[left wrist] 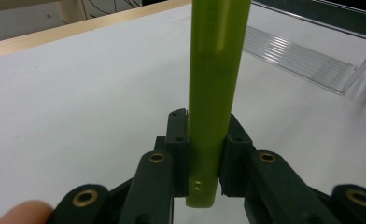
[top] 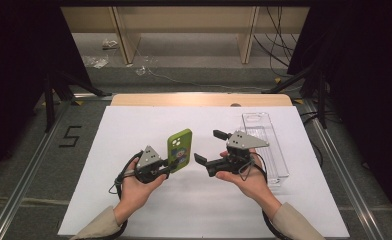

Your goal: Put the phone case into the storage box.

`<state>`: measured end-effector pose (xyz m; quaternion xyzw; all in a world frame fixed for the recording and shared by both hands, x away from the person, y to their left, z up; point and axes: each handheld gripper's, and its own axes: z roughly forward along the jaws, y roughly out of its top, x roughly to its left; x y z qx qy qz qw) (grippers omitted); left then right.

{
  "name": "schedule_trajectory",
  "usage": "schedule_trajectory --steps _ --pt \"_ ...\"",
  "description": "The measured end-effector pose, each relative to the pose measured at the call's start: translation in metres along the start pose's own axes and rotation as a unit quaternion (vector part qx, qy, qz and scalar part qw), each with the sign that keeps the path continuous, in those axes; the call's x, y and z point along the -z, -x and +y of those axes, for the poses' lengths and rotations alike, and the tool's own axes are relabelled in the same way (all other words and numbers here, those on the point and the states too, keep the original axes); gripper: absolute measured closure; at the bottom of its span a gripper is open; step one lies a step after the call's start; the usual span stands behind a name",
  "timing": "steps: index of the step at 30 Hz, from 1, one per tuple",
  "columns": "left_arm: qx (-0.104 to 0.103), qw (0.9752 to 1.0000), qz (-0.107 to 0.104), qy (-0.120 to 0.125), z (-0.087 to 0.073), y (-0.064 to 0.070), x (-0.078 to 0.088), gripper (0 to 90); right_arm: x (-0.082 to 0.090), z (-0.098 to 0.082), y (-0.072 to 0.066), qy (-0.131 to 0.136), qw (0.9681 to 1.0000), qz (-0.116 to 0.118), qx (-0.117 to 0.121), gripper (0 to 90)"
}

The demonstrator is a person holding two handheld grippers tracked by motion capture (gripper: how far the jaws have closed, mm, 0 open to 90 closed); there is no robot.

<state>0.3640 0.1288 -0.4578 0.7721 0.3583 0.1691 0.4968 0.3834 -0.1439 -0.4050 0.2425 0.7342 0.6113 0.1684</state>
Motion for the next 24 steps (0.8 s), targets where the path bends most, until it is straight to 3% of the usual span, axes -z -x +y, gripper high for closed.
schedule_trajectory --steps 8,24 --pt "0.009 0.9998 0.017 0.004 0.0007 0.0009 0.0007 76.5 0.0003 -0.0017 0.0021 0.009 0.9996 -0.025 -0.013 0.4" --pt "0.011 0.9997 0.022 0.007 0.0045 0.0092 -0.0029 76.5 -0.0007 -0.0022 0.0005 0.01 0.9991 -0.032 -0.024 0.4"
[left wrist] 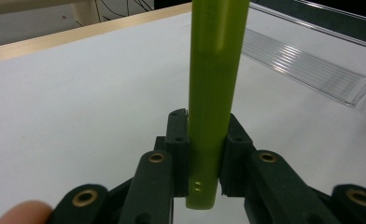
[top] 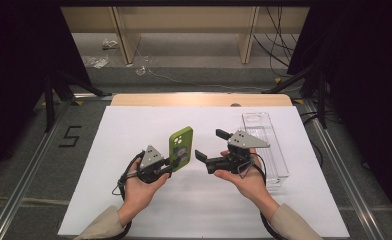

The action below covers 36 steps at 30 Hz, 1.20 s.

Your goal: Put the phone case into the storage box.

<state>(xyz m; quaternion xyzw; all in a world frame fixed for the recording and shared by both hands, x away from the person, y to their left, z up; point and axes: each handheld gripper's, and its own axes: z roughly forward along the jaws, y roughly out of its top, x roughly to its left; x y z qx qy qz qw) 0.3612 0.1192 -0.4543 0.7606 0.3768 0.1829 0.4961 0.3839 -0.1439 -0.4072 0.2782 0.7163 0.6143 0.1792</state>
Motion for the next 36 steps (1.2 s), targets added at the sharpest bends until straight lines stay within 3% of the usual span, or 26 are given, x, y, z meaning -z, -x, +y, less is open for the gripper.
schedule_trajectory --steps 36 --pt "0.0 1.0 -0.001 0.002 0.01 0.025 -0.018 76.6 -0.002 0.002 -0.003 0.012 0.9994 -0.022 -0.022 0.4"
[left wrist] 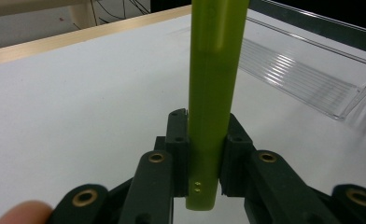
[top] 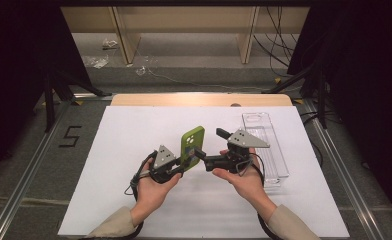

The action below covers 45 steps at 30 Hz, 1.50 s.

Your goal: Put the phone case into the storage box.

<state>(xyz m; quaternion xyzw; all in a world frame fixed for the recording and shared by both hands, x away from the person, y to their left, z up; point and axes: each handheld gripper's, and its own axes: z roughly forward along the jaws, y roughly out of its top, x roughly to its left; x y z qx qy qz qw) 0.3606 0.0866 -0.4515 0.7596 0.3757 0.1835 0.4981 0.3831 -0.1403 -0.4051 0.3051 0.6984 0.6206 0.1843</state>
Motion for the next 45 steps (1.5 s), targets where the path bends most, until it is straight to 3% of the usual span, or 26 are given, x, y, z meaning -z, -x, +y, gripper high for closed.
schedule_trajectory --steps 22,45 --pt "-0.008 0.9999 -0.012 0.0 0.005 0.017 -0.014 76.5 -0.001 0.001 0.0 0.002 0.9999 -0.015 -0.009 0.4" --pt "-0.009 0.9998 -0.017 0.002 0.007 0.026 -0.019 76.5 -0.002 0.0 0.001 0.0 0.9995 -0.026 -0.016 0.4"
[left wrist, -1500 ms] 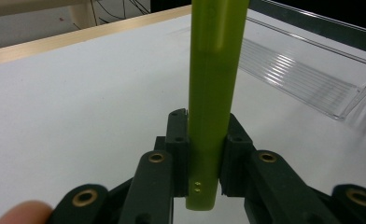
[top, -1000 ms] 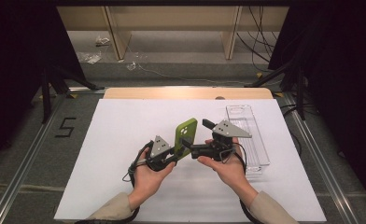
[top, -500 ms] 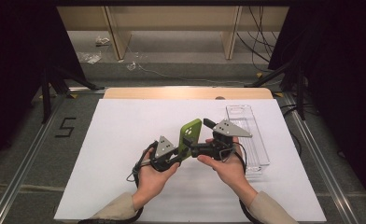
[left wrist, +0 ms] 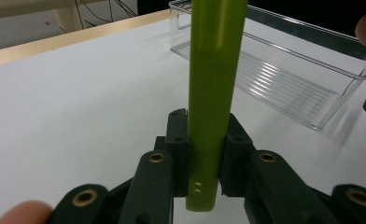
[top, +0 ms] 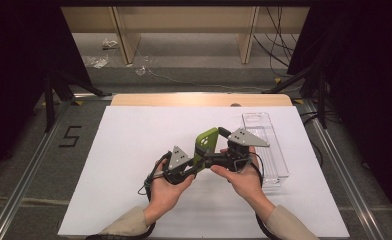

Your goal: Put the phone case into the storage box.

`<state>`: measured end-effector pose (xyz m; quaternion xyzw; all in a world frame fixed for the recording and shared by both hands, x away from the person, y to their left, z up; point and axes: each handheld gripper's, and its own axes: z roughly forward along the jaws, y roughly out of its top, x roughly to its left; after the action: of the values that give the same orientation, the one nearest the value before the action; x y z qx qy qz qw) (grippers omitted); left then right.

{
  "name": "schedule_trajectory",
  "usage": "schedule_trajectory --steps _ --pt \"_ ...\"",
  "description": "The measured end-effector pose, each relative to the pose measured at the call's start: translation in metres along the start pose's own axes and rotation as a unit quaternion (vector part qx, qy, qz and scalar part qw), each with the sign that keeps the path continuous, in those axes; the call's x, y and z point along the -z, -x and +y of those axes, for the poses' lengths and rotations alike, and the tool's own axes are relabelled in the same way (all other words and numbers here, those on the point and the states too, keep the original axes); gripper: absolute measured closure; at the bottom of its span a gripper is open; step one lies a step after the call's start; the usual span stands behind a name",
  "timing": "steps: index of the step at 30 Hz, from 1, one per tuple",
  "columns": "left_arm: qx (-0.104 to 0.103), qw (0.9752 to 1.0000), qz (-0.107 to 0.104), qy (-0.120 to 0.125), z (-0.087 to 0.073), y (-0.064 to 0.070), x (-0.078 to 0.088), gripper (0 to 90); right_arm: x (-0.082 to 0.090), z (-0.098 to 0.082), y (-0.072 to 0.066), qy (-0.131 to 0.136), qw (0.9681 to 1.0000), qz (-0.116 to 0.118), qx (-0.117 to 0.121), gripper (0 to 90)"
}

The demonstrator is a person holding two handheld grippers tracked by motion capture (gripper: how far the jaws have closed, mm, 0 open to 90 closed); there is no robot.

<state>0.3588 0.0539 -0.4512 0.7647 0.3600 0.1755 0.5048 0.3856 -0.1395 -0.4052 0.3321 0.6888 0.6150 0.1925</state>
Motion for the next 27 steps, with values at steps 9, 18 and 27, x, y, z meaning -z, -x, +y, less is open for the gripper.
schedule_trajectory --steps 9,18,27 --pt "-0.001 1.0 -0.002 0.0 -0.0001 0.0021 -0.001 76.5 -0.0004 -0.0014 0.0006 -0.001 1.0 0.0 -0.002 0.4" --pt "-0.002 1.0 -0.005 -0.001 0.0001 0.0038 -0.0017 76.5 0.0015 -0.0023 0.0002 0.001 1.0 -0.009 0.001 13.5" --pt "-0.001 1.0 -0.006 0.001 0.0001 0.004 -0.0017 76.4 0.0026 -0.0017 -0.0001 0.002 1.0 -0.007 -0.001 16.0"
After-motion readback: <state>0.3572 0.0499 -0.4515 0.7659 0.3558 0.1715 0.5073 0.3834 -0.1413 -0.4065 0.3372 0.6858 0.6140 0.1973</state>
